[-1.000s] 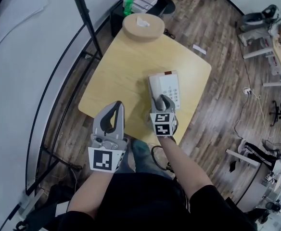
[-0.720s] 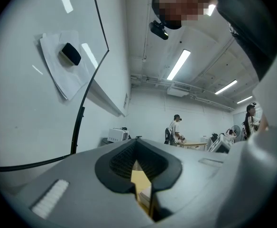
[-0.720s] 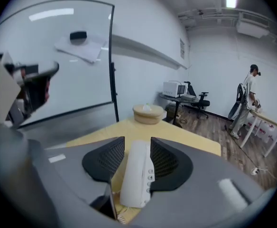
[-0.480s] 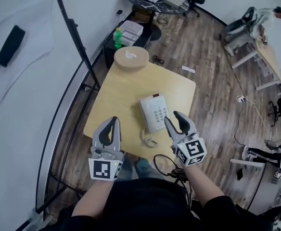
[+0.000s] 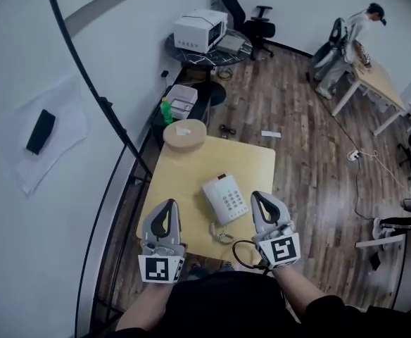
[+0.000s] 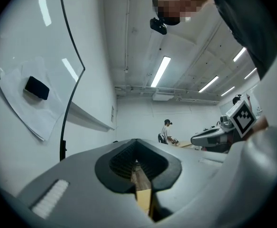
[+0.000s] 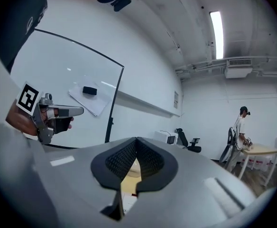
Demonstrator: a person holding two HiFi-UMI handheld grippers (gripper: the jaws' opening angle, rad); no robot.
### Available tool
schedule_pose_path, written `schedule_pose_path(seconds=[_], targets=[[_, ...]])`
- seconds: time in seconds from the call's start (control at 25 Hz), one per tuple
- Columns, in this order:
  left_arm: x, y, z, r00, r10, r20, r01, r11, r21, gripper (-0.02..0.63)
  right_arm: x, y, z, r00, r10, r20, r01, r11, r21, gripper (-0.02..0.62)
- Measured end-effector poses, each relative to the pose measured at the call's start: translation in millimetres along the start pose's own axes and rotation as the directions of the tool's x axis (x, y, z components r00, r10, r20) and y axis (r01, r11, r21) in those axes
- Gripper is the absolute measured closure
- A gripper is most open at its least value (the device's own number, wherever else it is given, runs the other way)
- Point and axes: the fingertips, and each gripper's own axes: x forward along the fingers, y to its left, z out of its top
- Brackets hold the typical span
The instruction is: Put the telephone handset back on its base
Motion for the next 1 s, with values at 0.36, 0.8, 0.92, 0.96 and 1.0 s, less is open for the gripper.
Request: schedule_pose_path(seconds=[0.36,0.8,0.92,0.96,1.0], targets=[[5.1,-21.0,8.9,1.000,-0.021,-0.018,0.021,1.000,-0.004,0.607,-7.1,-11.7,-1.8,1.000,-0.001,-0.012,0.001,1.000,0.022,0.589],[7.9,-26.2,6.3,1.000,-0.004,-0.023,0.004,1.000,-0.008,0.607,-10.6,-21.4,6.2,1.000,-0.005,0.015,0.004,0.999,0.033,0.589],[9.5,-25.7,6.7,1.000,-0.010,-0.023,0.009,1.000,-0.019,0.607,-11.3,-21.5,10.5,1.000,-0.008,0.011,0.008,0.999,0.043,0.589],[8.8,-25.7,7.2,1.000,-0.009,-0.024,0.008,1.000,-0.019,0.607,-13.1,-20.5,9.9,1.000,-0.008,0.004,0.008,0.999,0.044,0.589],[7.7,-25.7,7.6,1.000,-0.006,-0.025,0.006,1.000,-0.017,0.607,-15.3,-18.8,9.1,1.000,-0.003,0.000,0.003,0.999,0.046,0.589]])
